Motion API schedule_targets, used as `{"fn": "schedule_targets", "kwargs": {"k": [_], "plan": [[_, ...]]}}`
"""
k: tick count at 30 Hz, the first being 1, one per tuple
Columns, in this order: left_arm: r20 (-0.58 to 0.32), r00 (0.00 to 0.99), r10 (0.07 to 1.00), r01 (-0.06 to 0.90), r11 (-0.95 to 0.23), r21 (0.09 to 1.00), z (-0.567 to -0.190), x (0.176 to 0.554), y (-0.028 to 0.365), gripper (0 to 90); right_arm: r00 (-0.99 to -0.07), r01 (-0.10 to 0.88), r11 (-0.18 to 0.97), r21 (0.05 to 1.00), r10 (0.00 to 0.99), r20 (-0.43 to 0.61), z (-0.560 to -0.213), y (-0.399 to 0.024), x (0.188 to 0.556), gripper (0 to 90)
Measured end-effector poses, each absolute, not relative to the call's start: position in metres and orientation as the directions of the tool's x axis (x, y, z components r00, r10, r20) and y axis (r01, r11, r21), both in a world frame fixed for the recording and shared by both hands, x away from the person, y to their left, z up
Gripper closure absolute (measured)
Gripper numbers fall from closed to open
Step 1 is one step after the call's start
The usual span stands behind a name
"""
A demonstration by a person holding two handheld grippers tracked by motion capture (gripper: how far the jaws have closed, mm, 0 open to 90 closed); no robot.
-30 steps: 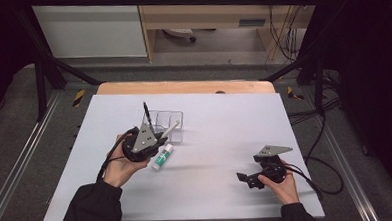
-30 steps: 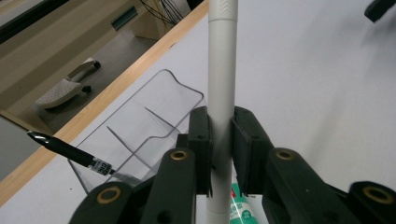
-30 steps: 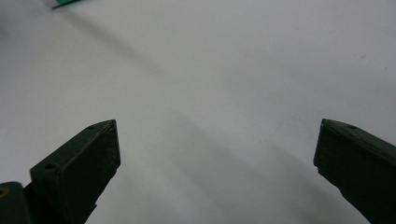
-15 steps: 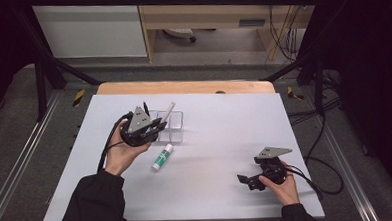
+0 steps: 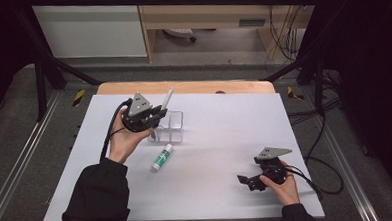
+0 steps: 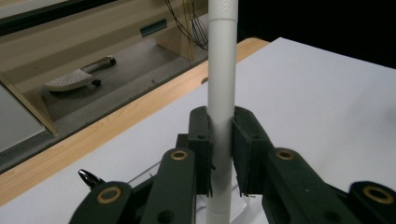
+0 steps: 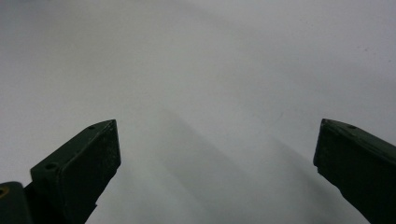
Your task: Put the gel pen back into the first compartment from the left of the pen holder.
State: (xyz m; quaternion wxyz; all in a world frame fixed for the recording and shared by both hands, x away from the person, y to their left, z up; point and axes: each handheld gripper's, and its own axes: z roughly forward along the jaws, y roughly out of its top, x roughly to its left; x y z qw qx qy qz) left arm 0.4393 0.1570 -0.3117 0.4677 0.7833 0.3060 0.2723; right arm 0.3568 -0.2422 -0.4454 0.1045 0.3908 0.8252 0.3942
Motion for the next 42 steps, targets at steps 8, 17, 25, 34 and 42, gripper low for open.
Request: {"fn": "schedule_targets", "kwargs": {"k": [8, 17, 25, 34, 42], "plan": [[0.122, 0.645, 0.755, 0.238, -0.35, 0.906, -0.309, 0.456, 0.149, 77.6, -0.674, 0.561, 0.386, 0.732, 0.726, 0.134, -0.445, -0.242, 0.357, 1.6], [0.099, 0.617, 0.781, 0.266, -0.325, 0.908, -0.317, 0.475, 0.147, 77.7, -0.676, 0.559, 0.385, 0.734, 0.724, 0.135, -0.446, -0.243, 0.357, 1.6], [0.087, 0.609, 0.789, 0.267, -0.306, 0.914, -0.326, 0.487, 0.145, 77.7, -0.675, 0.561, 0.384, 0.733, 0.726, 0.136, -0.446, -0.243, 0.356, 1.5], [0.078, 0.614, 0.786, 0.295, -0.32, 0.9, -0.343, 0.492, 0.145, 77.7, -0.676, 0.562, 0.387, 0.731, 0.724, 0.135, -0.447, -0.242, 0.356, 1.6], [0.07, 0.621, 0.78, 0.32, -0.334, 0.887, -0.357, 0.492, 0.148, 77.7, -0.68, 0.559, 0.392, 0.73, 0.721, 0.133, -0.447, -0.242, 0.356, 1.6]]}}
